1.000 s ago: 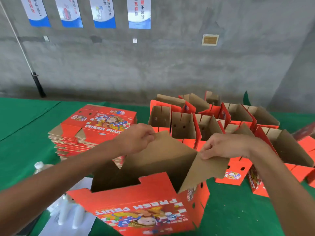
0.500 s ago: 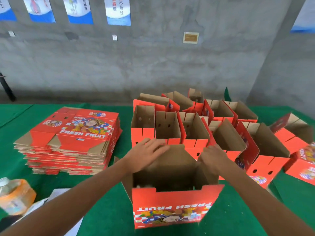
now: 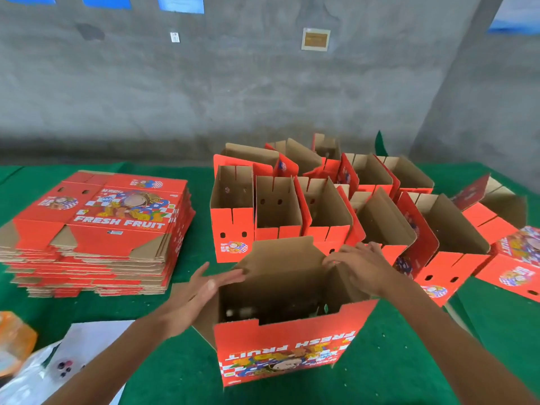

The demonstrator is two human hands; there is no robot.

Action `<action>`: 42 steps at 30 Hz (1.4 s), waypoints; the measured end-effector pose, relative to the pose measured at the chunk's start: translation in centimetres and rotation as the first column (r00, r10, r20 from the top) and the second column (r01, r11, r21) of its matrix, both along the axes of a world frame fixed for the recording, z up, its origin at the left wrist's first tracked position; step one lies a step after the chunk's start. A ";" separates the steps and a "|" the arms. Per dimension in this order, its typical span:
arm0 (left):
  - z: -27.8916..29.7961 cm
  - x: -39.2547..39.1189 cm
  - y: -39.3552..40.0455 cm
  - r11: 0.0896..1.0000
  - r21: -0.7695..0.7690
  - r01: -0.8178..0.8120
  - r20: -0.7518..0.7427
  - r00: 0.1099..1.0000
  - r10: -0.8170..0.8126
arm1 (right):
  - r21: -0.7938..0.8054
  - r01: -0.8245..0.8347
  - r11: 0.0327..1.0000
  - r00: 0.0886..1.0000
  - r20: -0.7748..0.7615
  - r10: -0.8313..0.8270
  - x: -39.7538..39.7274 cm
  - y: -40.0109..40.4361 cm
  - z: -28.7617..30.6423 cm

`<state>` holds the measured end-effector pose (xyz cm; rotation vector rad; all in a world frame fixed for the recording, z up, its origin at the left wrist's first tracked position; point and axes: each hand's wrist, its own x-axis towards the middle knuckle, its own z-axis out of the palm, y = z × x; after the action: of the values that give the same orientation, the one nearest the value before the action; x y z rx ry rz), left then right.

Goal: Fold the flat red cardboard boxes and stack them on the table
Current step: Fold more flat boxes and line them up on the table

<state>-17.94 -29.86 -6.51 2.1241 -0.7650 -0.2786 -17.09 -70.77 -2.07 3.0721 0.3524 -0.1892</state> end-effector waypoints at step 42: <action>-3.5 -3.8 -7.1 0.945 -0.056 -0.321 0.553 0.778 0.297 | 0.661 0.121 0.740 0.983 0.024 -0.182 0.4 4.6 -6.4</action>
<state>-21.72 -36.98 -9.98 2.3523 -0.7087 0.5376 -16.72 -66.14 -8.51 3.8037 0.1855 0.0973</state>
